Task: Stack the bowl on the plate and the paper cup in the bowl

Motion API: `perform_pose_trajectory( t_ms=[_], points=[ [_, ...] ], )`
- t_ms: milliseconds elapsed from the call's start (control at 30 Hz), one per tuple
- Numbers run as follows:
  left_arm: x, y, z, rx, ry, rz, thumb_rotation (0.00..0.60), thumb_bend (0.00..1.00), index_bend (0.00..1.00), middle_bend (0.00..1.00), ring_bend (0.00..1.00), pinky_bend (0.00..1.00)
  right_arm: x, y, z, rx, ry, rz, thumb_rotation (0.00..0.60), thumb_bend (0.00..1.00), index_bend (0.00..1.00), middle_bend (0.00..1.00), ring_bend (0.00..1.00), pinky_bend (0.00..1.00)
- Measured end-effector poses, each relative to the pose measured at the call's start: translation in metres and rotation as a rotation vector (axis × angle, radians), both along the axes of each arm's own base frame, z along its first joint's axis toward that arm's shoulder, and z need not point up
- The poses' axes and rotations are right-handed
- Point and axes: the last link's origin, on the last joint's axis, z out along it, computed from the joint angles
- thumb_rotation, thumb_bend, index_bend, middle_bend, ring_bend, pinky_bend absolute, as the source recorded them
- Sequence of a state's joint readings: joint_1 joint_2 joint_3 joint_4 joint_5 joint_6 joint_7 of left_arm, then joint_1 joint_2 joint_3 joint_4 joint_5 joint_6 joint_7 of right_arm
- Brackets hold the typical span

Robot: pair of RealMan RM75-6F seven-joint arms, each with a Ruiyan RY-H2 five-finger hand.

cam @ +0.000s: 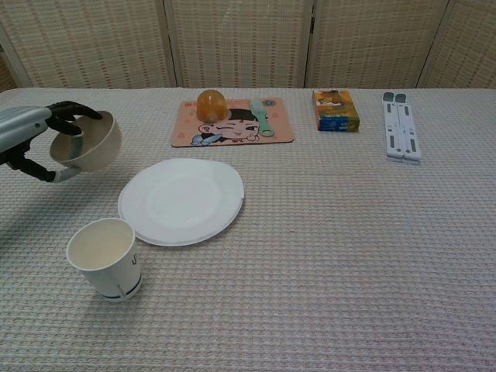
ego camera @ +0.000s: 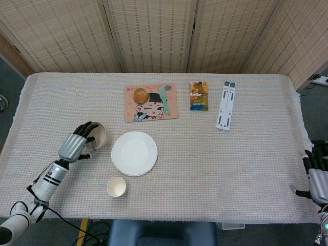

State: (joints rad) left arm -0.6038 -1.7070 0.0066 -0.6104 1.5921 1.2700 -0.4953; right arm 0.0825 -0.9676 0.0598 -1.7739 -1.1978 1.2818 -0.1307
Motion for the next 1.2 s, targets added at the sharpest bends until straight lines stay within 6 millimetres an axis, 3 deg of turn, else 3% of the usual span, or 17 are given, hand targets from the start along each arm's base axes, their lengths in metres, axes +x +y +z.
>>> perform_pose_trajectory(
  t_ms=[267, 600, 900, 1200],
  points=[
    [0.025, -0.017, -0.003, -0.013, 0.025, -0.031, 0.600, 0.37, 0.65, 0.15, 0.00, 0.16, -0.001, -0.003, 0.004, 0.003, -0.039, 0.013, 0.600, 0.20, 0.00, 0.00, 0.00, 0.00],
    [0.075, -0.043, -0.010, -0.014, 0.112, -0.085, 0.600, 0.37, 0.65, 0.15, 0.00, 0.16, -0.003, 0.001, 0.016, 0.002, -0.102, 0.040, 0.600, 0.20, 0.00, 0.00, 0.00, 0.00],
    [0.105, -0.046, -0.021, -0.035, 0.181, -0.120, 0.600, 0.37, 0.65, 0.15, 0.00, 0.16, -0.001, 0.005, 0.021, 0.014, -0.129, 0.069, 0.600, 0.20, 0.00, 0.00, 0.00, 0.00],
    [0.119, -0.041, -0.044, -0.082, 0.197, -0.132, 0.600, 0.36, 0.65, 0.16, 0.00, 0.16, -0.002, 0.008, 0.027, 0.005, -0.151, 0.081, 0.600, 0.20, 0.00, 0.00, 0.00, 0.00]
  ],
)
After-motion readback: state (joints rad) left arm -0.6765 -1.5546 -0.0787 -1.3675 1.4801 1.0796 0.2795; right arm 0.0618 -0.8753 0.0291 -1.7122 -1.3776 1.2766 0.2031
